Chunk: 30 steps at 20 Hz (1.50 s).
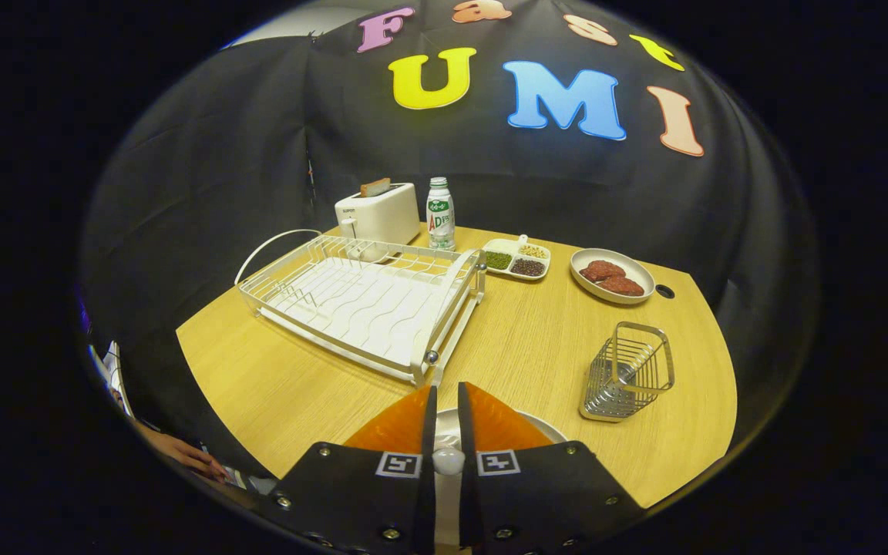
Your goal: Take the plate from the dish rack, then take the spoon from the basket and place it into the plate.
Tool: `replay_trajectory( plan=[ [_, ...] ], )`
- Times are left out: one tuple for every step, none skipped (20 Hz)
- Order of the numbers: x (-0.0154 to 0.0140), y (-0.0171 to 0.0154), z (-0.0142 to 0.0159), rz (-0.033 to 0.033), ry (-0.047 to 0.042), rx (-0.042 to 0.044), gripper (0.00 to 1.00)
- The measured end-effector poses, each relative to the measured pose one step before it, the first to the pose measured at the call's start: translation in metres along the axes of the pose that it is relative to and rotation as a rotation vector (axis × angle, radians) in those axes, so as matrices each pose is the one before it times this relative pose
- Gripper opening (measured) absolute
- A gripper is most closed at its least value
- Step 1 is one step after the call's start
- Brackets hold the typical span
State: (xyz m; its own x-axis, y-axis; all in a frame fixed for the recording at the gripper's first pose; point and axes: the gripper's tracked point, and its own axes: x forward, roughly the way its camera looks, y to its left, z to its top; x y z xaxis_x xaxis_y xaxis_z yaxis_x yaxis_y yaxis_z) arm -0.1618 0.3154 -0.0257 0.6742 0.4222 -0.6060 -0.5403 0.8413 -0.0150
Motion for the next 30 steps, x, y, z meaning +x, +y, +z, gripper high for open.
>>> replay_trajectory(
  plan=[
    [0.00195,0.00083,-0.00094,0.00317,0.00439,0.00154,0.12],
    [0.00073,0.00007,0.00185,0.00317,-0.00154,0.00337,0.13],
    [0.00004,-0.00012,-0.00046,-0.00002,0.00311,0.00235,0.13],
    [-0.00106,-0.00078,0.00081,0.00051,0.00336,0.00341,0.15],
    [0.00089,-0.00109,-0.00208,-0.00517,0.00704,0.00286,0.16],
    [-0.00003,-0.00069,-0.00091,0.00165,0.00357,0.00471,0.18],
    [0.00073,-0.00044,0.00060,-0.00174,0.00046,0.00635,0.18],
    [-0.00039,-0.00406,-0.00101,-0.01116,0.00576,0.00143,0.18],
    [-0.00066,-0.00163,-0.00050,-0.00757,0.00123,0.00152,0.19],
    [-0.00117,-0.00206,0.00169,-0.00573,-0.00551,0.00567,0.20],
    [-0.00269,-0.00142,0.00185,-0.00611,-0.01149,0.00693,0.20],
    [-0.00382,-0.00341,0.00454,-0.00995,-0.01368,0.00444,0.20],
    [-0.00425,-0.00455,0.00569,-0.01377,-0.01960,0.00260,0.21],
    [-0.00571,-0.00460,0.00937,-0.01322,-0.02828,0.00497,0.20],
    [-0.00601,-0.00537,0.00925,-0.01882,-0.03009,0.00608,0.20],
    [-0.00605,-0.00666,0.01182,-0.02041,-0.03112,0.00731,0.20],
    [-0.00587,-0.00696,0.01300,-0.02255,-0.03441,0.00797,0.20],
    [-0.00682,-0.00667,0.01665,-0.02330,-0.03736,0.00864,0.20],
    [-0.00559,-0.00717,0.01759,-0.02298,-0.04248,0.00987,0.20],
    [-0.00623,-0.00877,0.02090,-0.02772,-0.04673,0.00861,0.20],
    [-0.00307,-0.00983,0.01906,-0.03323,-0.05125,0.01103,0.20],
    [-0.00238,-0.00794,0.02173,-0.02911,-0.04692,0.01430,0.25],
    [-0.00323,-0.00260,0.01561,-0.01491,-0.03715,0.00823,0.62],
    [-0.00013,-0.00556,0.01456,-0.01634,-0.03803,0.01090,0.99],
    [-0.00603,-0.00279,0.01834,-0.00949,-0.04369,0.01508,0.95],
    [-0.00198,-0.00206,0.01388,-0.00769,-0.03185,0.00826,0.95],
    [-0.00222,-0.00488,0.00827,-0.01481,-0.02311,-0.00131,0.95],
    [-0.00173,-0.00462,0.00778,-0.01431,-0.01739,-0.00394,0.95],
    [-0.00068,-0.00251,0.00530,-0.00822,-0.01305,-0.00146,0.95],
    [-0.00117,-0.00113,0.00389,-0.00373,-0.00473,-0.00104,0.95]
  ],
)
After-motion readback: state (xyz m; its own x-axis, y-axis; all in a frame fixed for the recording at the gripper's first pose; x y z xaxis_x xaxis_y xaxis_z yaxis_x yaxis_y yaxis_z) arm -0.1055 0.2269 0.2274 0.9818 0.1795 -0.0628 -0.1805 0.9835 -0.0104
